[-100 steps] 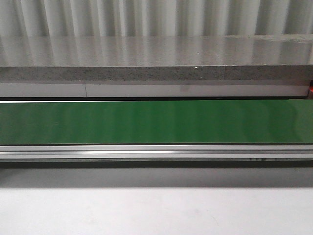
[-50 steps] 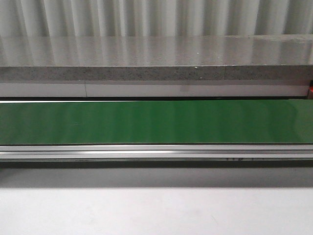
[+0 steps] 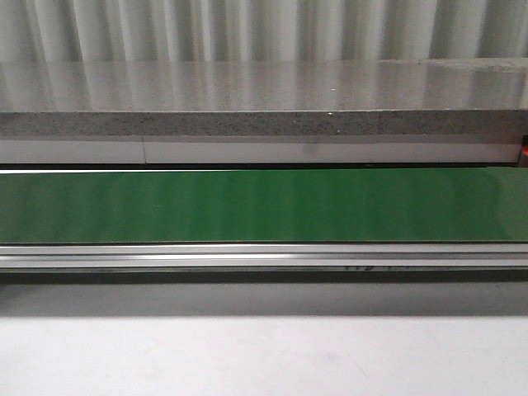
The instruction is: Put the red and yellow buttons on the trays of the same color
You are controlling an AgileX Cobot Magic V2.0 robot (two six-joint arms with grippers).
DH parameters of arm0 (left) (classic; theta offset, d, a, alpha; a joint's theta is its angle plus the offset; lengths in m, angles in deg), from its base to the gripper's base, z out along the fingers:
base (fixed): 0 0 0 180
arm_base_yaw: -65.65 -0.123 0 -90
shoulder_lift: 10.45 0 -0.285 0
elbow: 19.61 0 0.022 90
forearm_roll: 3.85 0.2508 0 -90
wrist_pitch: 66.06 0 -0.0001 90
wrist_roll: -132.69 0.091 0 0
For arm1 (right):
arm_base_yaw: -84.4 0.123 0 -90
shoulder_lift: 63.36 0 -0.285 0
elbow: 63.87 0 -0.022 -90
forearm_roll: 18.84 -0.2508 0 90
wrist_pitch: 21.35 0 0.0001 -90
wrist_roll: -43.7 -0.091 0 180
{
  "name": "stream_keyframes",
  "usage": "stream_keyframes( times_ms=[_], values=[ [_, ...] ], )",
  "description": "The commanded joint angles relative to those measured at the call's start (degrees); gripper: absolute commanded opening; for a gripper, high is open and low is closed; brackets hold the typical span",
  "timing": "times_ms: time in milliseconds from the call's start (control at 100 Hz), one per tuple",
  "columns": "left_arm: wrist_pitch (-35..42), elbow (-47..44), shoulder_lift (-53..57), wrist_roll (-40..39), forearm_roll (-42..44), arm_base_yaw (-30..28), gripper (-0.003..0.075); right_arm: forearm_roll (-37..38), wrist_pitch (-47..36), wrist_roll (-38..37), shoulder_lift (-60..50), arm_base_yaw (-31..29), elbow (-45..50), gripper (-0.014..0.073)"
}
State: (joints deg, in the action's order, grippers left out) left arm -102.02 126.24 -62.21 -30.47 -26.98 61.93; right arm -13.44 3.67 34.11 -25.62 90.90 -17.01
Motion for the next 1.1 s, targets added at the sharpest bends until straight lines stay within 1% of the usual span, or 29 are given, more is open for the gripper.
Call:
stream_keyframes(
  times_ms=[0,280,440,570,900,1090],
  values=[
    [3.7,1.5,0.2,-0.1,-1.5,0.4,-0.002,1.0,-8.7,0.4,-3.2,-0.9,1.4,-0.0067],
    [3.7,1.5,0.2,-0.1,-1.5,0.4,-0.002,0.3,-11.3,0.4,-17.7,-8.2,13.7,-0.0067],
    [3.7,1.5,0.2,-0.1,-1.5,0.4,-0.002,-0.2,-14.1,0.4,-26.0,-8.6,21.1,-0.0067],
    [3.7,1.5,0.2,-0.1,-1.5,0.4,-0.002,-2.2,-15.8,0.4,-31.8,-8.6,25.8,-0.0067],
    [3.7,1.5,0.2,-0.1,-1.5,0.4,-0.002,-2.5,-23.3,0.4,-31.5,-8.4,32.0,-0.0067],
    [3.7,1.5,0.2,-0.1,-1.5,0.4,-0.002,-2.5,-24.3,0.4,-31.5,-8.4,32.0,-0.0067]
  ],
)
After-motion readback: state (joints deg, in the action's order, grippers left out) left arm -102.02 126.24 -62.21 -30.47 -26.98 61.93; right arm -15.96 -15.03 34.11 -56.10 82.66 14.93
